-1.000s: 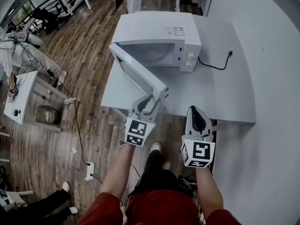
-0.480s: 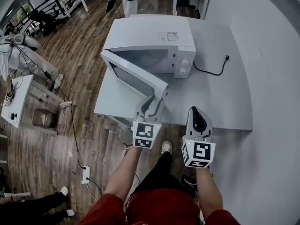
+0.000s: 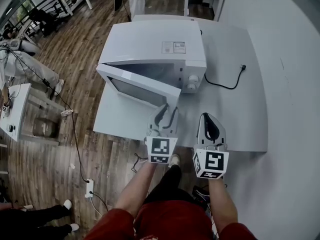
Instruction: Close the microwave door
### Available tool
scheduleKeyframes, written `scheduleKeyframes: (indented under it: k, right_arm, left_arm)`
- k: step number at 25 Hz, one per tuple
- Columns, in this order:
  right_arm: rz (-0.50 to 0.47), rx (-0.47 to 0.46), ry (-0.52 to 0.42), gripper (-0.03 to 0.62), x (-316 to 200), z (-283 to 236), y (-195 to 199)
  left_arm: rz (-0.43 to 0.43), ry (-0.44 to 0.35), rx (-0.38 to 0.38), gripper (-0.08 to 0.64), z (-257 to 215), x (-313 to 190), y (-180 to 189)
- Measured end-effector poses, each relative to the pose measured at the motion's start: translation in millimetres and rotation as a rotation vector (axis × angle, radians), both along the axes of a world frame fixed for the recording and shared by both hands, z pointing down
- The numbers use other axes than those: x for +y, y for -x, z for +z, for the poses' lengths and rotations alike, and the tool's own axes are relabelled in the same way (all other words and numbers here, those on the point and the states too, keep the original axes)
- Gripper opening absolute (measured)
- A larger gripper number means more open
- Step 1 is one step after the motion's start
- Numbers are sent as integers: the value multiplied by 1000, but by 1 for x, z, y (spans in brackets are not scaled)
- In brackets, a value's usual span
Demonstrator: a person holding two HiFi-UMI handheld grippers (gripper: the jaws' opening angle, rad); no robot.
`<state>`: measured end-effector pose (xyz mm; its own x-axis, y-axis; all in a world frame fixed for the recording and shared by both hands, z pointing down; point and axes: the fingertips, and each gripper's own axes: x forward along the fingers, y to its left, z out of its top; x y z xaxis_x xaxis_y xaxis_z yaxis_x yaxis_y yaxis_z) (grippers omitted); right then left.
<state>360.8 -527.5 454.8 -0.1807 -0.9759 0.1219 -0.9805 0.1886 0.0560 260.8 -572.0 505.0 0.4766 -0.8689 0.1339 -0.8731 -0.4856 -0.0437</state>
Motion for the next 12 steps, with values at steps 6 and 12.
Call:
scheduleKeyframes:
  k: [6, 12]
  right_arm:
    - [-10, -5, 18, 28, -46, 5, -10]
    - [-16, -8, 32, 28, -85, 8, -23]
  left_arm:
    - [-6, -10, 7, 140, -2, -38, -19]
    - [-57, -17, 15, 129, -3, -71, -24]
